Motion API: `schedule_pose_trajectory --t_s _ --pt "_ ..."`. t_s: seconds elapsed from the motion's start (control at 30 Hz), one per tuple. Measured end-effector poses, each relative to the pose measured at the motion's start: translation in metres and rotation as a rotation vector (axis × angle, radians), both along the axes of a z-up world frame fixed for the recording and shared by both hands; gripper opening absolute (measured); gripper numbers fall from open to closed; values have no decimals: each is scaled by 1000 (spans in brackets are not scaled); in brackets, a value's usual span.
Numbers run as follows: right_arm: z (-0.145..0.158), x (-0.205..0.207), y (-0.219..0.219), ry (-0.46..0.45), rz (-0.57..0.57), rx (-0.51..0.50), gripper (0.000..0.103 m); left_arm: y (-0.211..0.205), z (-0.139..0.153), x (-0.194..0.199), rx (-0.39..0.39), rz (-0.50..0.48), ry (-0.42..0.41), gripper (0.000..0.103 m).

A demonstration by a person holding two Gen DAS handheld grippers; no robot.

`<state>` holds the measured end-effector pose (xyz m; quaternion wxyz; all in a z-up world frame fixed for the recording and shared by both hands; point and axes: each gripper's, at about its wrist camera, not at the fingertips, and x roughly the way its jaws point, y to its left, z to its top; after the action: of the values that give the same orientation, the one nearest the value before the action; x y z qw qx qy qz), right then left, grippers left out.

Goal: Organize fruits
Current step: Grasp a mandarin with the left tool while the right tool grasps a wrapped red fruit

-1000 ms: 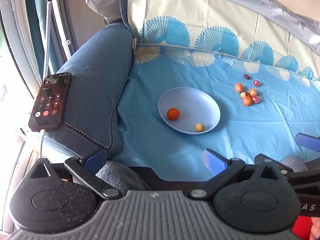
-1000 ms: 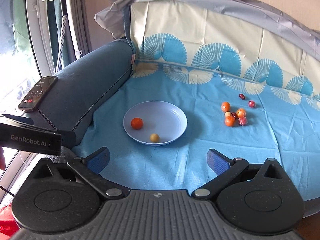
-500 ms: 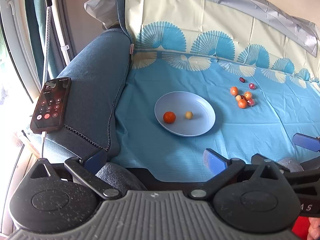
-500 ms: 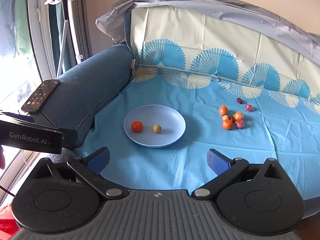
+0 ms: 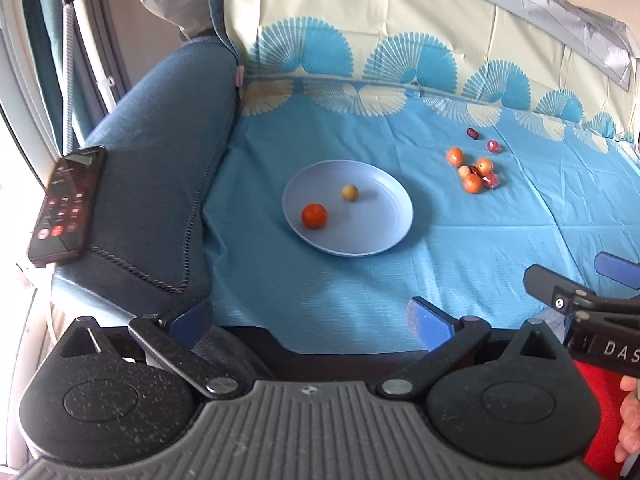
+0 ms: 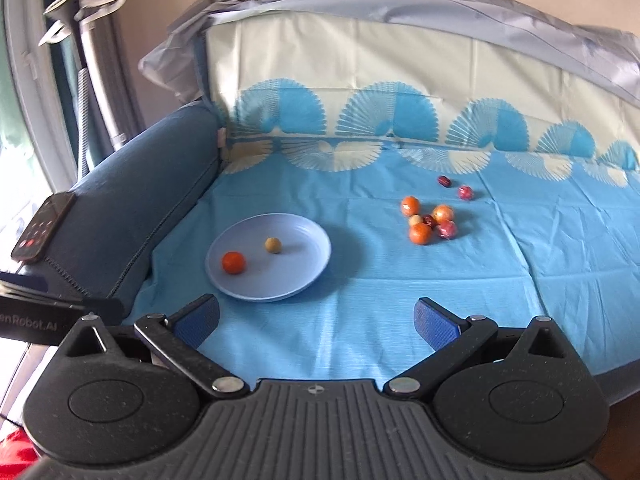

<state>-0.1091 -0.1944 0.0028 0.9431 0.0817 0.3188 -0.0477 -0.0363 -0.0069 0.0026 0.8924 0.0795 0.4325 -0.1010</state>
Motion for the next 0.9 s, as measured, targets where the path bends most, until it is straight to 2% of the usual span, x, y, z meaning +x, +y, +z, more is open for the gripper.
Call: schedule_pose_trajectory --t_s 0.2,0.47,0.63,0.77,0.9 --pt "-10 6 -45 -8 -92 -15 102 -44 -10 22 17 -45 5 103" --pt "-36 40 -141 4 -267 -54 102 -142 -44 84 -4 -164 25 103" --pt "-82 104 -197 63 -285 -77 102 -203 -82 132 72 -209 81 103" --pt "-130 170 -231 136 -269 -12 102 -223 -100 156 88 -203 99 103" --pt "-173 228 -239 162 -223 6 102 -232 -120 175 126 -192 123 103"
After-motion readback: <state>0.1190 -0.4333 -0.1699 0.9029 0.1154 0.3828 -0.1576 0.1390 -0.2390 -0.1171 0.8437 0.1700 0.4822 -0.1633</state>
